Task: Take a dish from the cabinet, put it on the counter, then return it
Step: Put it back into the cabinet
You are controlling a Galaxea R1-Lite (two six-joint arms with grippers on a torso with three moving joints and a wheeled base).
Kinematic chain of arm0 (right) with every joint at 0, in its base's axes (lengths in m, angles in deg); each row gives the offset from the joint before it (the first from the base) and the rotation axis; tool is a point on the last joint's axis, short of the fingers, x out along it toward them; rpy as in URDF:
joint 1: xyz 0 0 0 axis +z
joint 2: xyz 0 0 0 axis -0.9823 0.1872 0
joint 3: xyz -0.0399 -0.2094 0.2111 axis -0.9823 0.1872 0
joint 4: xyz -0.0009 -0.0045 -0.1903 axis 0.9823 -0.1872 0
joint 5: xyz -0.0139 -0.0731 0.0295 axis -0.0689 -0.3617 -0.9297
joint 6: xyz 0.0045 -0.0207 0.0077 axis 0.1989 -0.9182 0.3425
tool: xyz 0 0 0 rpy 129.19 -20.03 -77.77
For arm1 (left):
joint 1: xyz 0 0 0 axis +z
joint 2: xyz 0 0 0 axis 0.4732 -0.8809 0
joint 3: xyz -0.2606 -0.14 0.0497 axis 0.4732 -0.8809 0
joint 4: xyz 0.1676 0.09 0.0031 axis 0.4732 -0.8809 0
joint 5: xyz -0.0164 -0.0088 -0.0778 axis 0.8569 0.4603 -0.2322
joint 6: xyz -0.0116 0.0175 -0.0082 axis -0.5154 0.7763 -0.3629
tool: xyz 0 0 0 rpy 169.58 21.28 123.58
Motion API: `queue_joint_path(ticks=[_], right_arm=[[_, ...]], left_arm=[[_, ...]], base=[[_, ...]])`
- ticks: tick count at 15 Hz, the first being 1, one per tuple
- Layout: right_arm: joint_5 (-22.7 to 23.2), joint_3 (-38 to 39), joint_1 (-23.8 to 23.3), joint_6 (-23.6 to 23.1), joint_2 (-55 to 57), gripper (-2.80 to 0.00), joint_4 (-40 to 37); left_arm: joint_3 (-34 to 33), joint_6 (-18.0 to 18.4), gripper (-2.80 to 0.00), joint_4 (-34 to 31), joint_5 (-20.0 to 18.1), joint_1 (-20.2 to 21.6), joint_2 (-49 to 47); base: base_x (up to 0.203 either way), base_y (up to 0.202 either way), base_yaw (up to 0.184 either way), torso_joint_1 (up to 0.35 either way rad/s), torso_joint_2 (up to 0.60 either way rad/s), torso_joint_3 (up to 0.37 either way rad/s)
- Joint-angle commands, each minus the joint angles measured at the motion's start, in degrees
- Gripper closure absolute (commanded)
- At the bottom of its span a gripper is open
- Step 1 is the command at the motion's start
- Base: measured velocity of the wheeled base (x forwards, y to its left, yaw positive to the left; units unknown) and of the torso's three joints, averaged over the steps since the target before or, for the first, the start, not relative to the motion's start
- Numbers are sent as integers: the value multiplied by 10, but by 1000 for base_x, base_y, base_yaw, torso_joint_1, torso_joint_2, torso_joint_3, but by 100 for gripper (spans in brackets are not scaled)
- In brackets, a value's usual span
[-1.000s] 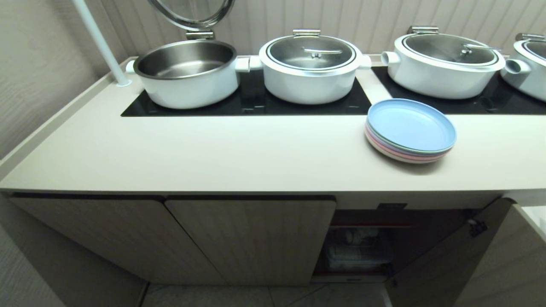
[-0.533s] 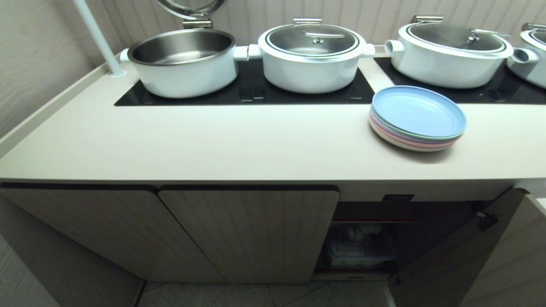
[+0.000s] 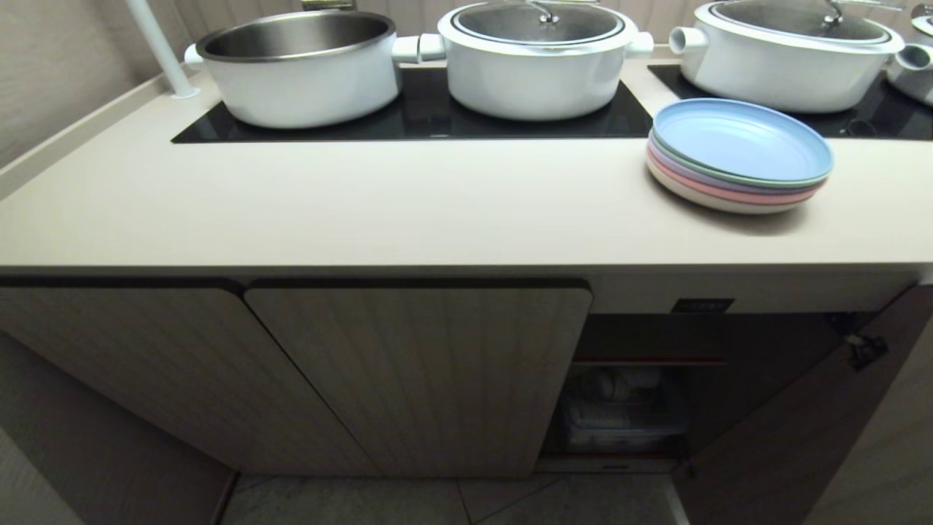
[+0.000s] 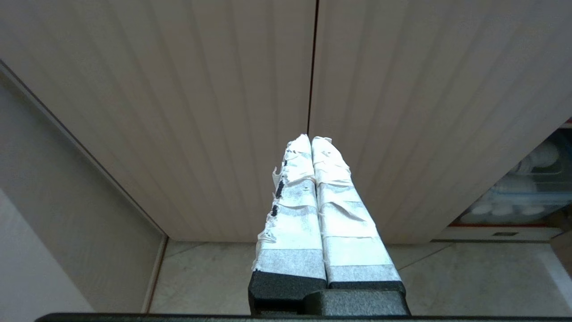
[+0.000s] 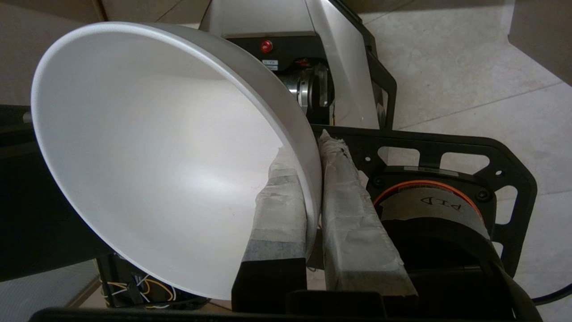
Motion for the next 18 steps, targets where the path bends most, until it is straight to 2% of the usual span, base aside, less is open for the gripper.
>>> queue_joint_path(ticks=[1, 18], right_arm=[[1, 0, 0, 2, 0, 0, -2], [1, 1, 1, 2, -1, 0, -2]], left_arm=[[0, 0, 0, 0, 0, 0, 0], [0, 0, 0, 0, 0, 0, 0]], base=[[0, 0, 0, -242, 540, 299], [0, 0, 0, -201, 496, 287]])
